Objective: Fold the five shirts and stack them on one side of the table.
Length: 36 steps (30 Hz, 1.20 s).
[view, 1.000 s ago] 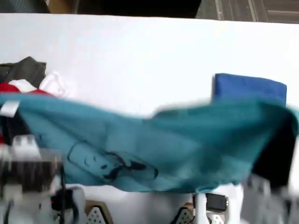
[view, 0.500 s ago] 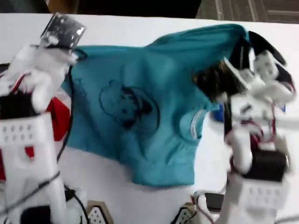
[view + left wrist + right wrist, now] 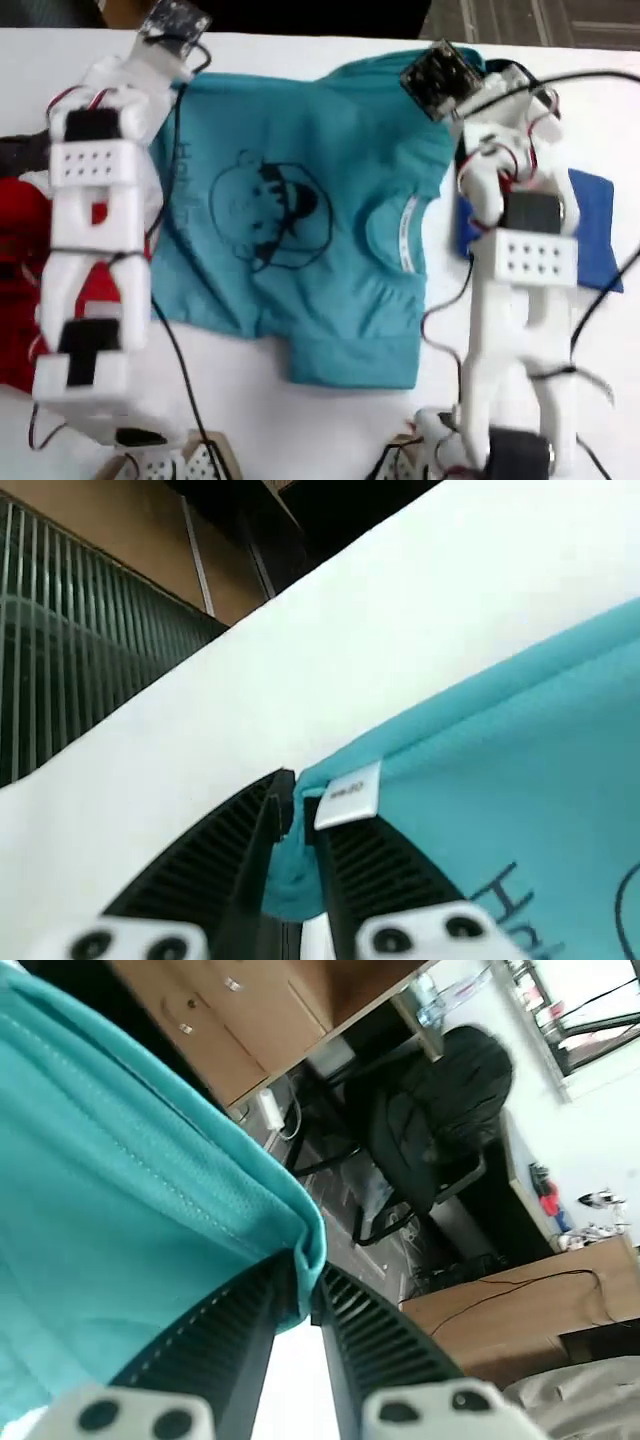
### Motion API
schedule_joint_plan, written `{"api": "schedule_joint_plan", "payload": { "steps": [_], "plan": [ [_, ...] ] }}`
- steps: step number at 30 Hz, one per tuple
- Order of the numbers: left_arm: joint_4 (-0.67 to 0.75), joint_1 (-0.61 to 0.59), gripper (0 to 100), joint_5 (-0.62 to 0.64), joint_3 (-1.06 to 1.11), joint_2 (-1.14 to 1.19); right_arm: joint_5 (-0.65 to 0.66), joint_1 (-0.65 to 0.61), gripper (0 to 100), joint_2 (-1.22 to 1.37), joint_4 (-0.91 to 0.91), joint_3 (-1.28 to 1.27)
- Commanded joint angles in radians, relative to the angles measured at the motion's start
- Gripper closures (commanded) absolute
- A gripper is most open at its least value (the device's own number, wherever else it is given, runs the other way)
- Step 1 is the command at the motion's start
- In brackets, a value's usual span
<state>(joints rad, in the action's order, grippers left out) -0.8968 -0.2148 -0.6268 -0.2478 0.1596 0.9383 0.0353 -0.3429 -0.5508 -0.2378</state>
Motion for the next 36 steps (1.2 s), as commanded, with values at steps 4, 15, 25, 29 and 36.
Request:
{"api": "schedule_joint_plan", "payload": {
  "steps": [4, 15, 25, 29, 36],
  "plan": [
    [-0.061, 0.051, 98, -0.002, -0.412, 0.239, -0.003, 0.031, 97.8, 0.222, 0.019, 0.272],
    [-0.216, 0.052, 98, -0.003, -0.797, 0.675, -0.005, 0.024, 97.8, 0.532, 0.018, 0.354],
    [-0.287, 0.066, 98, -0.002, -0.990, 0.882, -0.020, 0.024, 97.8, 0.705, -0.013, 0.354],
    [-0.502, 0.086, 98, -0.005, -1.058, 0.881, -0.117, 0.022, 97.8, 0.667, -0.143, 0.358],
    [-0.896, 0.091, 98, -0.057, -1.305, 0.879, -0.175, 0.022, 97.8, 0.423, -0.414, 0.356]
  ]
}}
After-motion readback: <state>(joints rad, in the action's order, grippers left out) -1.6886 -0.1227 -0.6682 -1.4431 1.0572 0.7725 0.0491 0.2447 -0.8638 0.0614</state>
